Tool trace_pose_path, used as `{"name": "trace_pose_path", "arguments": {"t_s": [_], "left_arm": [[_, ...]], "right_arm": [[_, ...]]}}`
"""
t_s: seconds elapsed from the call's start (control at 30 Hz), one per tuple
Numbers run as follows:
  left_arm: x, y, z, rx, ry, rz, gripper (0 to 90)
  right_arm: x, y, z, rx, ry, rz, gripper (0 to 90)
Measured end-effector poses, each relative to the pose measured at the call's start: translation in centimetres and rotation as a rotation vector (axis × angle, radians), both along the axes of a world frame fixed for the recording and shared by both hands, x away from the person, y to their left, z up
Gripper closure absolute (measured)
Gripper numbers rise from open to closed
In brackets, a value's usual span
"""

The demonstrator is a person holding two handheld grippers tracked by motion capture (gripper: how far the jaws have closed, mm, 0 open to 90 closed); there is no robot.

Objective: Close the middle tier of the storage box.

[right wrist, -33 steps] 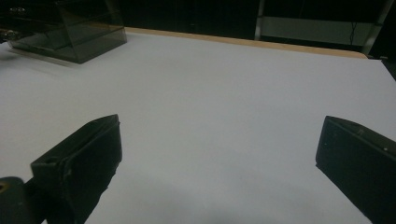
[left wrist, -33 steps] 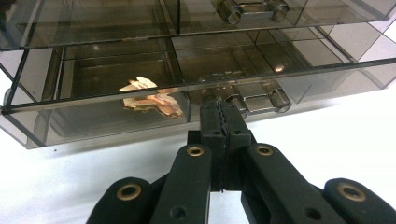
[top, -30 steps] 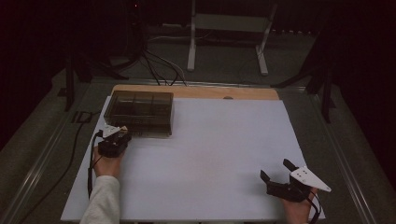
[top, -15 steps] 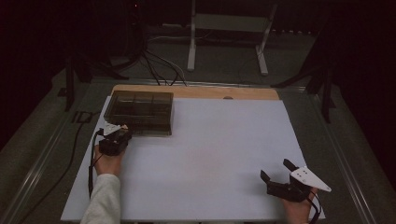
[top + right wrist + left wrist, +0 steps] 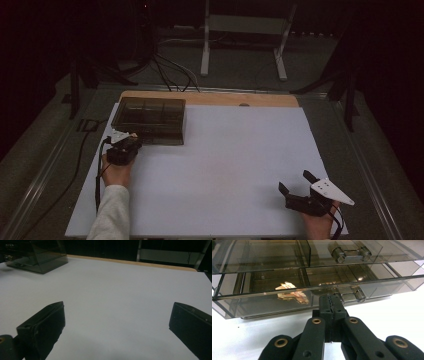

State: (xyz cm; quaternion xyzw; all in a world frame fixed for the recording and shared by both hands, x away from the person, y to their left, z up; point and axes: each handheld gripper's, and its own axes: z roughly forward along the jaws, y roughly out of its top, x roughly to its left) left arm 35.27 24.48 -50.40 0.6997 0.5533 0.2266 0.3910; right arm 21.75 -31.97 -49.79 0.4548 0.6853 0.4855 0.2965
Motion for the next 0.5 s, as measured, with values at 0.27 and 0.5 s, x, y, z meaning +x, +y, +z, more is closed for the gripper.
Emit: {"name": "trace_pose_path", "arguments": {"t_s": [0.27,0.5], "left_arm": [[0.17,-0.04,0.03,0.002,0.002,-0.001,90.0],[0.32,0.02,0.0,-0.008,0.004,0.003,90.0]], "right_arm": [[0.04,0.02,-0.03,0.0,0.0,0.002,0.8],[0.06,-0.01,-0.04,0.001,-0.001,0.003,0.7]]}}
